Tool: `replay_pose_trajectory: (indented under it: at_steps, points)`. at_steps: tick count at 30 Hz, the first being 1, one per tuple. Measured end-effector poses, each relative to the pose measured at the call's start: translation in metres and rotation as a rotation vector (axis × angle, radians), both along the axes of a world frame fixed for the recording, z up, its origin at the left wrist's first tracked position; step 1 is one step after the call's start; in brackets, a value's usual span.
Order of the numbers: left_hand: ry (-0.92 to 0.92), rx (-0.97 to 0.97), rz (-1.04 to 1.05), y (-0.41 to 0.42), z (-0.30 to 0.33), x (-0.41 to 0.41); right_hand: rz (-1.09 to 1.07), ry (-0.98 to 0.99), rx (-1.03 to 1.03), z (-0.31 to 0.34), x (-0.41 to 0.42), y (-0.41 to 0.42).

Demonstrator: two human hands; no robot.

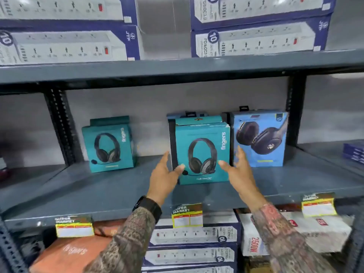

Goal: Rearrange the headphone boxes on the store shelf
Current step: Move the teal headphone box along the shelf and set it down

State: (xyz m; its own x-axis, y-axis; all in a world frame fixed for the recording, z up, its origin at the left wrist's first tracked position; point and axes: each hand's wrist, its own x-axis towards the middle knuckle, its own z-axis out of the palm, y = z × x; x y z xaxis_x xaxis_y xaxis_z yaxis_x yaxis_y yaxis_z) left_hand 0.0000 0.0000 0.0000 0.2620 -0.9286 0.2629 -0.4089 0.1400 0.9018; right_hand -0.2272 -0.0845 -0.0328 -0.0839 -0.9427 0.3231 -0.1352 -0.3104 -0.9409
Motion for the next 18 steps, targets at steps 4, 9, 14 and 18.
replay_pose_trajectory:
  at_steps: [4,9,14,18]
  points:
    - [0.025,0.050,-0.229,-0.022,-0.013,0.003,0.041,0.044,0.024,-0.010,0.000,-0.014]
    - [0.010,0.004,-0.188,-0.048,-0.042,0.008,0.043,0.027,0.016,-0.016,0.004,-0.010]
    - [0.087,-0.089,-0.115,0.001,-0.022,-0.012,0.035,-0.018,-0.069,0.010,-0.004,0.036]
    - [0.135,-0.204,-0.065,0.070,-0.006,-0.031,0.062,-0.135,-0.131,0.029,-0.018,0.110]
